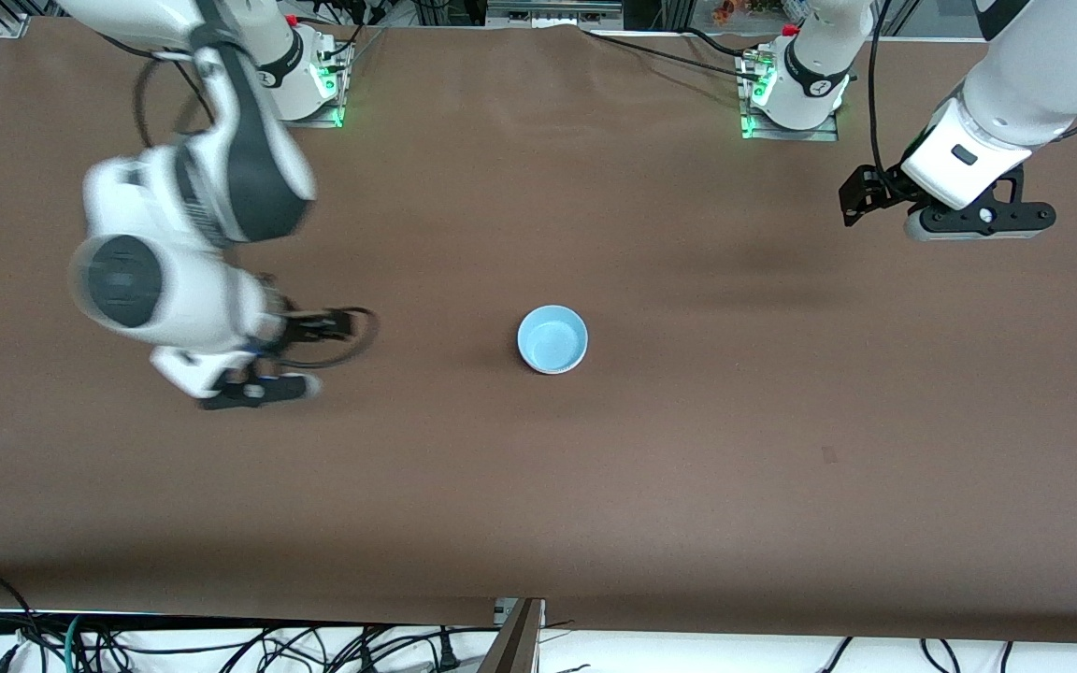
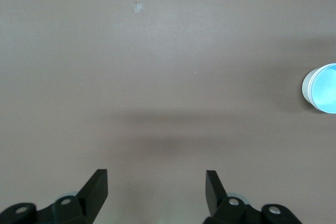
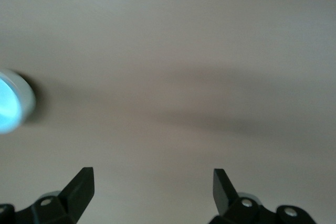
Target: Stack pink and blue bowls on white bowl
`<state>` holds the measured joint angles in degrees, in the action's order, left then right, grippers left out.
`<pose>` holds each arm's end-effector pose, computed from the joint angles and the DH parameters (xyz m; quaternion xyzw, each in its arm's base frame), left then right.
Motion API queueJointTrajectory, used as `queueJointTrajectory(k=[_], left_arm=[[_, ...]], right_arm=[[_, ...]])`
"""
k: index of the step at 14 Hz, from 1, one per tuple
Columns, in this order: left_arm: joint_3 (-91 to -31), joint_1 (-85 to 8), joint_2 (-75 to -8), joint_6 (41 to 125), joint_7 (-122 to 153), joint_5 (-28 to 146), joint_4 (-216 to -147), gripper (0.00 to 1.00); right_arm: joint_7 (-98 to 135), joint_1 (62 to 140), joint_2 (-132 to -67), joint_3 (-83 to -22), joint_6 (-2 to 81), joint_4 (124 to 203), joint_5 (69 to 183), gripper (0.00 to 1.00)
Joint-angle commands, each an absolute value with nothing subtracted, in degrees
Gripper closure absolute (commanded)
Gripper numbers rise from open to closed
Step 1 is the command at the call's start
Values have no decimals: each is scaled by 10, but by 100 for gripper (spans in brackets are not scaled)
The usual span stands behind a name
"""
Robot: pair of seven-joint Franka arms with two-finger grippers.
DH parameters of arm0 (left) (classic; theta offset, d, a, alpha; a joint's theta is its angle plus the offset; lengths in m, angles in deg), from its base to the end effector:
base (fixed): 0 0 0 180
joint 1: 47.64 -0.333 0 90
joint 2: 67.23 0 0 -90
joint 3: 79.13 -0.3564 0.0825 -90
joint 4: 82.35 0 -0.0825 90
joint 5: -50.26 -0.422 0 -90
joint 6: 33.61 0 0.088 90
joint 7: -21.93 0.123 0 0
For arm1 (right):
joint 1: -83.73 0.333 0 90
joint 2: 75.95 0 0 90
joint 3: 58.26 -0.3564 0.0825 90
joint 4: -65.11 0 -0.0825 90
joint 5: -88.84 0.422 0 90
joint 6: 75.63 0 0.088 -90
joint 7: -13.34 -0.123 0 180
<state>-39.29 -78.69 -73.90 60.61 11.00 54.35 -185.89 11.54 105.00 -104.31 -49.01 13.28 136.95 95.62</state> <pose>0.5483 -0.1103 0.5851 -0.9990 -0.0256 0.0355 0.0079 0.7084 0.1917 0.4794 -0.9912 -0.0900 0.0972 0.0084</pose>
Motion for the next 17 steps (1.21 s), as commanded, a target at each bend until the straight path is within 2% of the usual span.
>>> queueJointTrajectory(k=[1,3,6,10,15,17], left_arm=[[-407,-804,-735,608,138,561,-1839,13],[-415,-825,-719,608,177,561,-1823,9],[-413,-866,-713,606,223,562,-1810,0],[-413,-865,-709,606,220,562,-1808,0],[-416,-858,-706,606,220,561,-1806,0],[-440,-826,-703,605,215,560,-1796,0]], right_arm=[[179,1041,-991,-449,63,1381,948,0],[183,999,-949,-466,50,1388,922,0],[182,905,-845,-542,55,1437,894,0],[175,858,-763,-589,50,1524,855,0],[132,853,-743,-605,34,1541,876,0],[136,846,-748,-604,34,1536,877,0]])
